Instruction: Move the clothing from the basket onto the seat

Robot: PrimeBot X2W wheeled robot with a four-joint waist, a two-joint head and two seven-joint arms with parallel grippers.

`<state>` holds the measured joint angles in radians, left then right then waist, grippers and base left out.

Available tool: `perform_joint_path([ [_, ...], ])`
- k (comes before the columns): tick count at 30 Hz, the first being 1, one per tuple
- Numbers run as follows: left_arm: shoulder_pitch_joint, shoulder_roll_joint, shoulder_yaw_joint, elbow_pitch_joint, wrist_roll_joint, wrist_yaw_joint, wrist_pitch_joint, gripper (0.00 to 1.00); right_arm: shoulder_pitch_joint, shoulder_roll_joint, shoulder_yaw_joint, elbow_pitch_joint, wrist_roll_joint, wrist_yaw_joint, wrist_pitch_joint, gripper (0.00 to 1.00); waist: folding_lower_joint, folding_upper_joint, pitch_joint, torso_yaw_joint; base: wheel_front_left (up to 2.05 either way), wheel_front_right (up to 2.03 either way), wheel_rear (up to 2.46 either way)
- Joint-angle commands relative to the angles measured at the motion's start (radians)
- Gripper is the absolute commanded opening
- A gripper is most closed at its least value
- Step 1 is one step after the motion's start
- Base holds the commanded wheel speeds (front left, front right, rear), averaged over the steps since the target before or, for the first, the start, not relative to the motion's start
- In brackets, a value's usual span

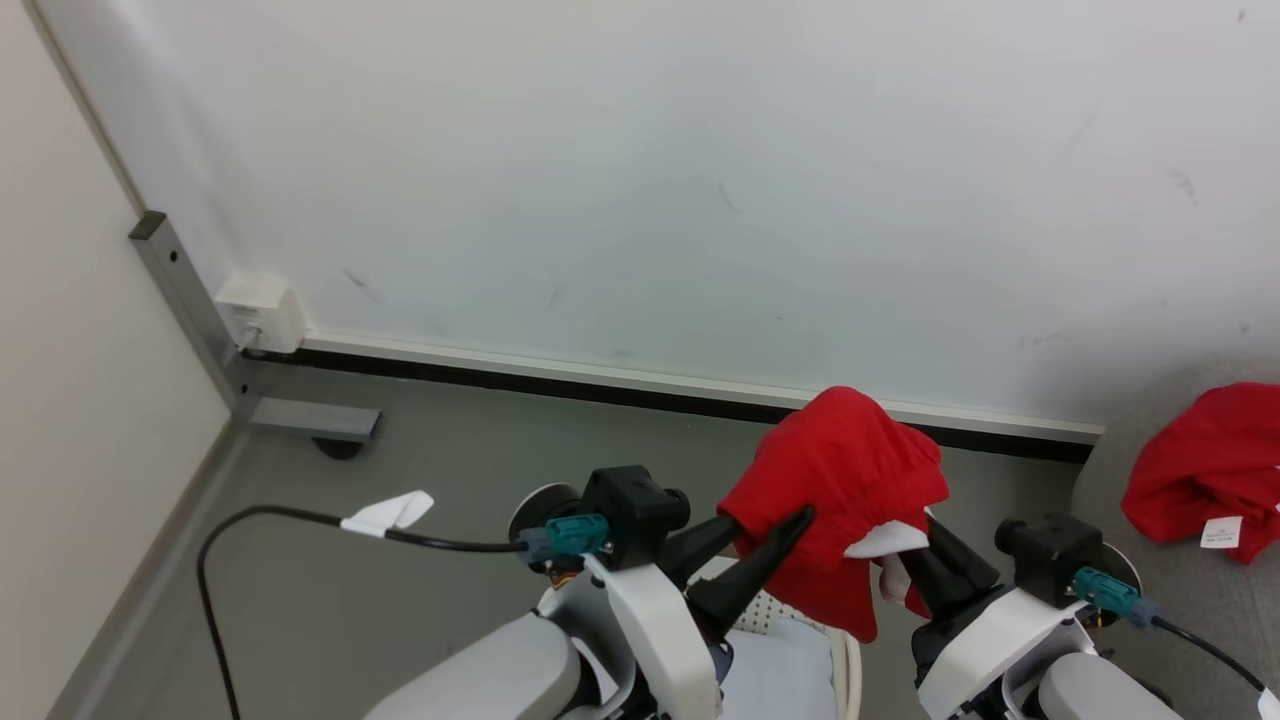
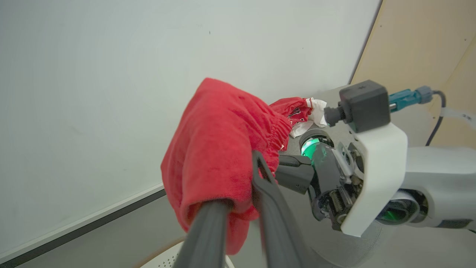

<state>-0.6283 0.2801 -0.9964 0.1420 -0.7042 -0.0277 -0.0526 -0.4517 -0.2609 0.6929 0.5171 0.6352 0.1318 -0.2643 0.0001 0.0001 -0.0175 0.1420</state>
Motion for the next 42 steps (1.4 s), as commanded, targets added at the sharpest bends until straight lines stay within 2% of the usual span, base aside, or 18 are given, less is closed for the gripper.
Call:
perform_joint_path([
  [1,0.015,0.006,0.002,0.000,-0.003,0.003,-0.007,0.45,0.015,-0.009,-0.019,-0.014,-0.009,-0.002,0.000,0.00,-0.0001,-0.0001,0.002,-0.016,0.00,0.00,0.00],
  [3,0.017,0.004,0.001,-0.002,0.000,0.004,-0.013,1.00,0.029,-0.012,-0.053,-0.033,-0.014,-0.002,0.000,0.00,-0.0001,-0.0001,0.005,-0.032,0.00,0.00,0.00],
  [12,0.034,0.011,-0.006,-0.009,-0.004,0.010,-0.025,1.00,0.063,-0.035,-0.211,-0.111,-0.059,-0.002,0.000,0.00,-0.0001,-0.0001,0.019,-0.126,0.00,0.00,0.00],
  [22,0.038,0.027,-0.006,-0.006,0.021,0.025,-0.054,1.00,0.085,-0.066,-0.341,-0.177,-0.082,-0.002,0.000,0.00,-0.0001,-0.0001,0.040,-0.268,0.00,0.00,0.00],
  [35,0.004,0.043,-0.007,-0.015,0.075,0.039,-0.117,1.00,0.106,-0.064,-0.431,-0.262,-0.118,-0.002,0.000,0.00,-0.0001,-0.0001,0.087,-0.477,0.00,0.00,0.00],
  [42,-0.028,0.055,-0.014,-0.012,0.121,0.044,-0.143,1.00,0.124,-0.046,-0.477,-0.326,-0.139,-0.002,0.000,0.00,-0.0001,-0.0001,0.129,-0.559,0.00,0.00,0.00],
])
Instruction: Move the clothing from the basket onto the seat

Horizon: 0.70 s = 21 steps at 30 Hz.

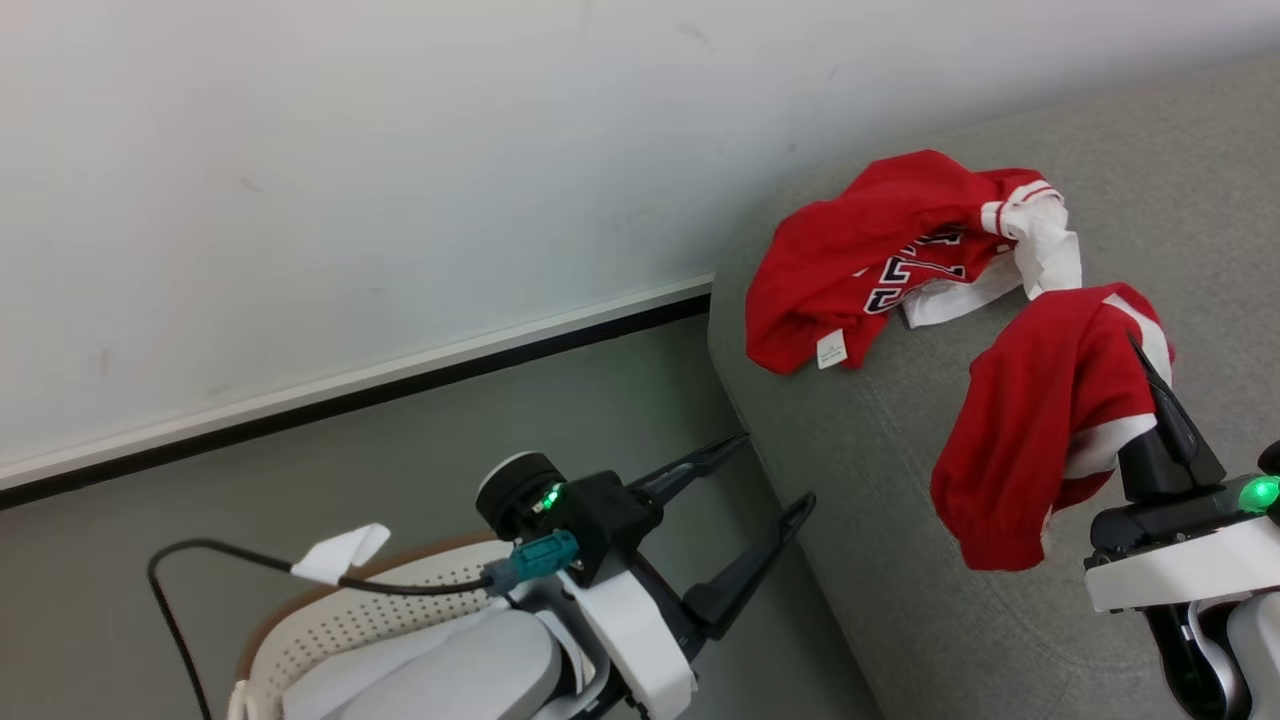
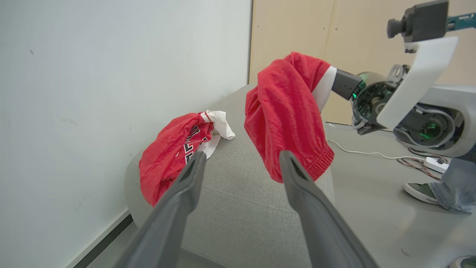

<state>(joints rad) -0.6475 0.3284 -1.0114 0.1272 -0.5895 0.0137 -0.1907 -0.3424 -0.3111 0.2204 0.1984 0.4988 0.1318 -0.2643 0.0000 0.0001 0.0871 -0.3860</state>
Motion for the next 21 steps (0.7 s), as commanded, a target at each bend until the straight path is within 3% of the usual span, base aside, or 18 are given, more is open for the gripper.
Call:
perform_joint_path([
  [1,-0.012,0.009,0.001,0.005,0.011,0.003,-0.007,1.00,0.018,0.008,-0.010,-0.015,-0.004,-0.002,0.000,0.00,0.0000,-0.0001,0.029,-0.040,0.00,0.00,0.00],
  [11,-0.034,0.013,-0.007,0.020,0.026,-0.002,-0.010,1.00,0.020,0.018,-0.042,-0.044,-0.013,-0.002,0.000,0.00,0.0000,-0.0001,0.063,-0.076,0.00,0.00,0.00],
  [21,-0.080,0.042,-0.003,0.001,0.035,-0.008,0.026,1.00,-0.055,0.032,-0.160,-0.075,-0.044,-0.002,0.000,0.00,0.0000,-0.0001,0.177,-0.035,0.00,0.00,0.00],
])
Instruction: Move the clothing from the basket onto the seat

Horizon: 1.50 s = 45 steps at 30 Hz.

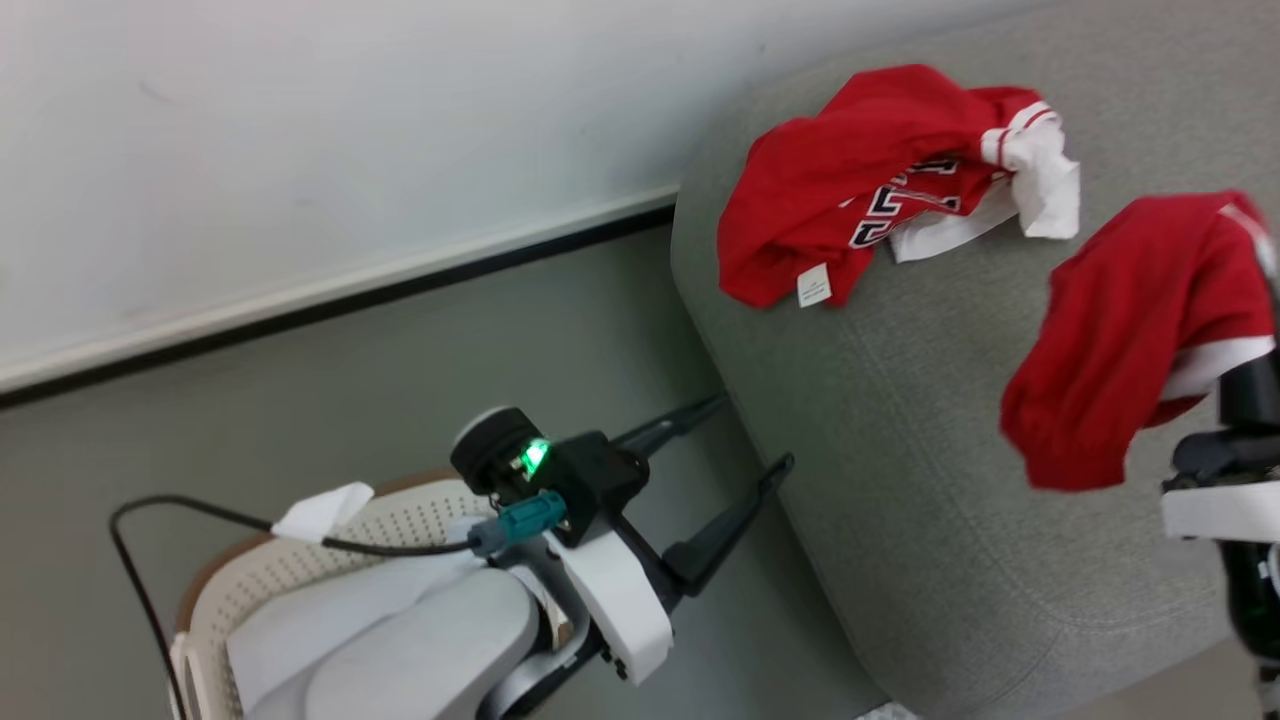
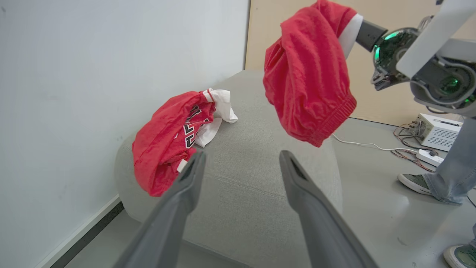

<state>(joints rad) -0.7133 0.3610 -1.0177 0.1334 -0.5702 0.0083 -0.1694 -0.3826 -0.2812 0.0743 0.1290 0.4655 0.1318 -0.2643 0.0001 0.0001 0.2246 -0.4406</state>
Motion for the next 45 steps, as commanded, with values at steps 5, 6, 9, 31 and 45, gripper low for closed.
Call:
perform_joint_path([
  [5,-0.043,0.038,0.012,-0.031,0.020,-0.005,0.028,1.00,-0.060,-0.008,-0.067,-0.001,-0.022,-0.002,0.000,0.00,-0.0001,-0.0001,0.109,0.045,0.00,0.00,0.00],
  [6,-0.050,0.046,0.015,-0.037,0.021,-0.005,0.034,1.00,-0.075,-0.014,-0.081,0.005,-0.024,-0.002,0.000,0.00,-0.0001,-0.0001,0.125,0.051,0.00,0.00,0.00],
  [9,-0.072,0.062,0.019,-0.057,0.028,-0.005,0.052,1.00,-0.114,-0.035,-0.128,0.021,-0.034,-0.002,0.000,0.00,-0.0001,-0.0001,0.175,0.073,0.00,0.00,0.00],
  [31,-0.155,0.120,0.040,-0.117,0.042,-0.001,0.085,1.00,-0.342,-0.218,-0.179,0.517,-0.016,-0.002,0.075,0.00,-0.0001,-0.0001,0.389,0.208,0.00,0.00,0.00],
  [45,-0.134,0.096,0.033,-0.070,0.014,0.001,0.053,1.00,-0.413,-0.307,0.095,0.680,0.163,-0.002,0.333,1.00,-0.0001,-0.0001,0.319,0.221,0.00,0.00,0.00],
])
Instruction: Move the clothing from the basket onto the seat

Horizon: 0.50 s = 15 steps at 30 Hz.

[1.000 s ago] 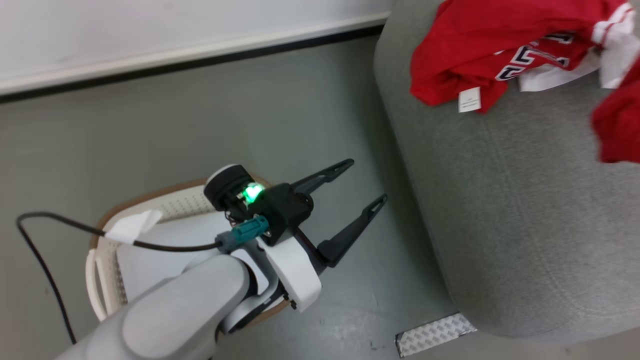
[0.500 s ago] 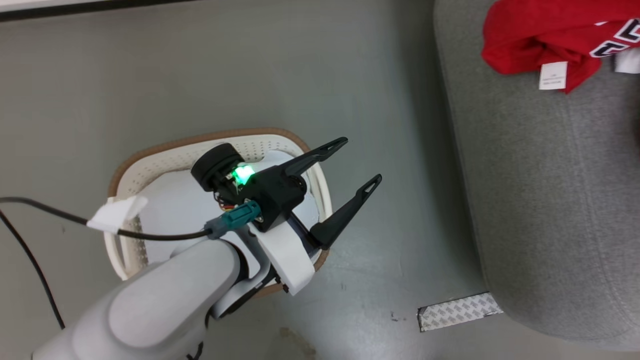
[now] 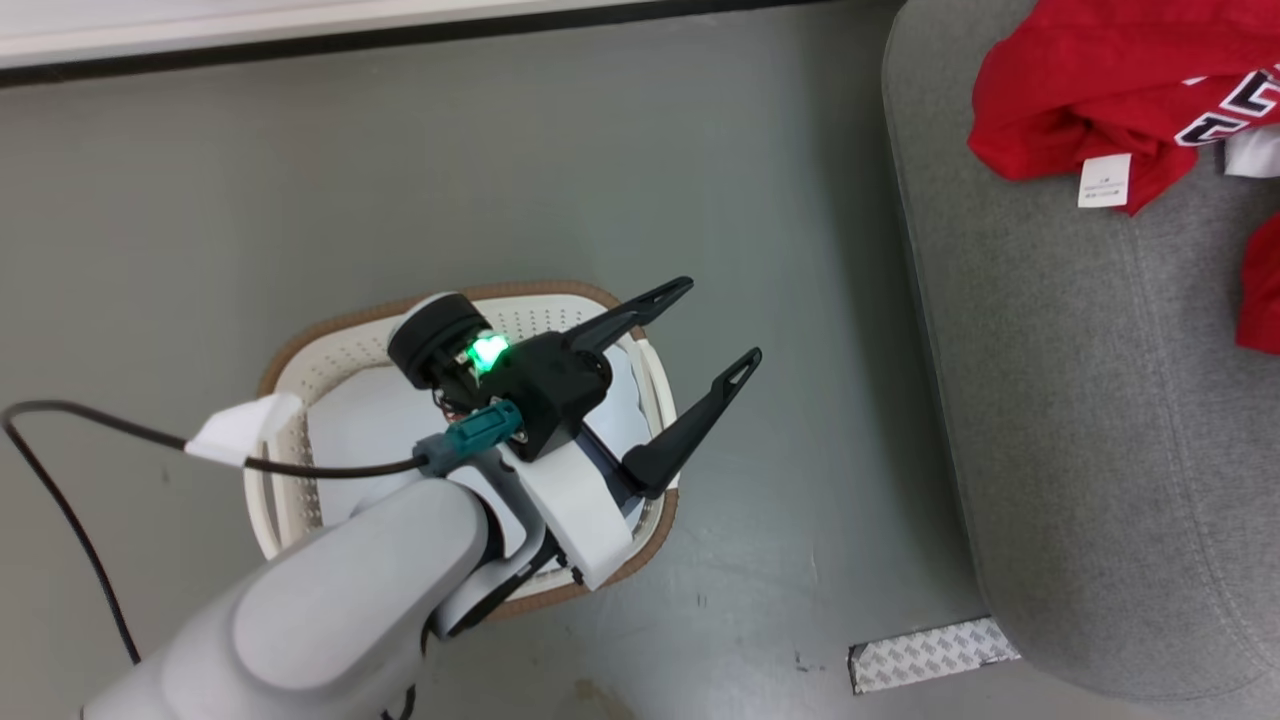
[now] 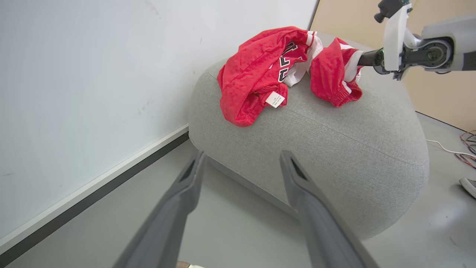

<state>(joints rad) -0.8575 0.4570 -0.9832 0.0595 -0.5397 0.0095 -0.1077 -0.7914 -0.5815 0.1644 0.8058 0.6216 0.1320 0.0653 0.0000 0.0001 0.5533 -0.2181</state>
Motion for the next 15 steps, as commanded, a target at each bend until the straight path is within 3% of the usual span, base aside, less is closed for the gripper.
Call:
perform_joint_path([
  [1,0.014,-0.002,-0.003,0.008,-0.017,0.001,-0.012,1.00,-0.005,-0.015,0.016,0.005,0.017,-0.003,0.006,1.00,0.0000,-0.0001,-0.019,-0.002,0.00,0.00,0.00],
  [10,0.069,-0.021,-0.009,0.064,-0.045,0.010,-0.046,1.00,0.050,-0.070,0.157,-0.020,0.122,-0.003,0.124,1.00,0.0000,-0.0001,-0.154,-0.021,0.00,0.00,0.00],
  [15,0.108,-0.033,-0.006,0.091,-0.072,0.021,-0.074,1.00,0.100,-0.145,0.221,-0.093,0.176,-0.003,0.157,1.00,0.0000,-0.0001,-0.237,-0.022,0.00,0.00,0.00],
])
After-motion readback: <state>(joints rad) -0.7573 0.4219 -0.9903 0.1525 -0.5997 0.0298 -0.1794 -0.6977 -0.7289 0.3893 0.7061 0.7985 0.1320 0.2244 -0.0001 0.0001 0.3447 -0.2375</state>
